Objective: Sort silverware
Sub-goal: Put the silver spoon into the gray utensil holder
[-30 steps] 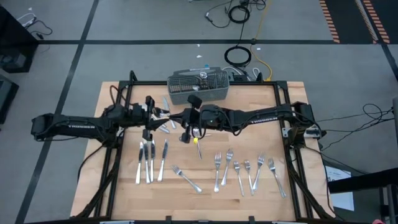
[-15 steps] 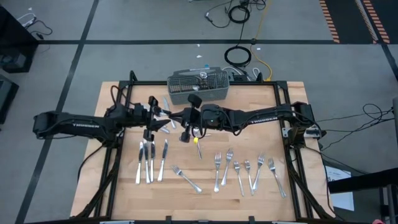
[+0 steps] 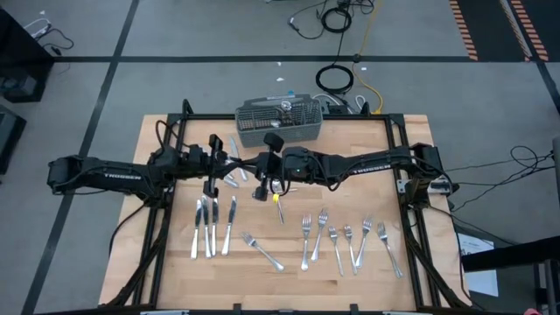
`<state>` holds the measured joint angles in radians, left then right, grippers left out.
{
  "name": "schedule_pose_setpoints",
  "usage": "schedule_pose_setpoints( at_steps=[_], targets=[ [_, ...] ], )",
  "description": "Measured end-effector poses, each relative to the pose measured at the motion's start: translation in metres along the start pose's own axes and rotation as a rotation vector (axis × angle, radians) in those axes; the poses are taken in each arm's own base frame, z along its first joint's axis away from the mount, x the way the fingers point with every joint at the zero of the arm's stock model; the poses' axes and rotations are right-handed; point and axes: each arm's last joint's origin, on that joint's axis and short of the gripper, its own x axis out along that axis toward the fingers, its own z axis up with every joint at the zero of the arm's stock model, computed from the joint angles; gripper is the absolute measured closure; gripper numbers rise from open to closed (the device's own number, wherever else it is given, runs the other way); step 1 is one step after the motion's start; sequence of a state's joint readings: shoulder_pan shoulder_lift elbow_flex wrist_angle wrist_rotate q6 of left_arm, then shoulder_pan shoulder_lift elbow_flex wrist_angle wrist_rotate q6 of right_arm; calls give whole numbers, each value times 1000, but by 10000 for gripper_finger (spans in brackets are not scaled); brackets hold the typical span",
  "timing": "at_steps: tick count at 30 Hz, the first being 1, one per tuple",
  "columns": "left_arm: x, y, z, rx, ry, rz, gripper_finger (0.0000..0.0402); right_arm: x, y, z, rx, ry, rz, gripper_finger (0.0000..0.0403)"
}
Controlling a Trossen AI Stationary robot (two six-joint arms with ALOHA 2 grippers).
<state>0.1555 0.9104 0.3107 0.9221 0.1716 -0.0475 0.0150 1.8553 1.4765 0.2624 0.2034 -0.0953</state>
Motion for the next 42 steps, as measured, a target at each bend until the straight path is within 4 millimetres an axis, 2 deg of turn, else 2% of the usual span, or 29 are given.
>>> schedule_pose_setpoints(
  at_steps=[7,17,23,25,29,35,42],
  targets=[
    [-1,1,4,5,-16,45,383,0,0,-1,-32,22,1,379],
    [7,3,21,72,-65,74,383,-3,-2,-17,-54,201,-92,324],
    [12,11,35,185,-90,176,383,-10,-2,-49,-50,495,-103,310],
    [14,14,38,194,-72,184,383,-15,-2,-54,-27,560,-113,310],
    [19,25,46,266,-69,255,383,-21,-2,-61,4,655,-132,309],
    [33,51,41,348,-4,359,383,-30,13,-67,6,747,-107,309],
    [58,87,24,357,72,325,383,-43,37,-70,11,817,-83,309]
  ],
)
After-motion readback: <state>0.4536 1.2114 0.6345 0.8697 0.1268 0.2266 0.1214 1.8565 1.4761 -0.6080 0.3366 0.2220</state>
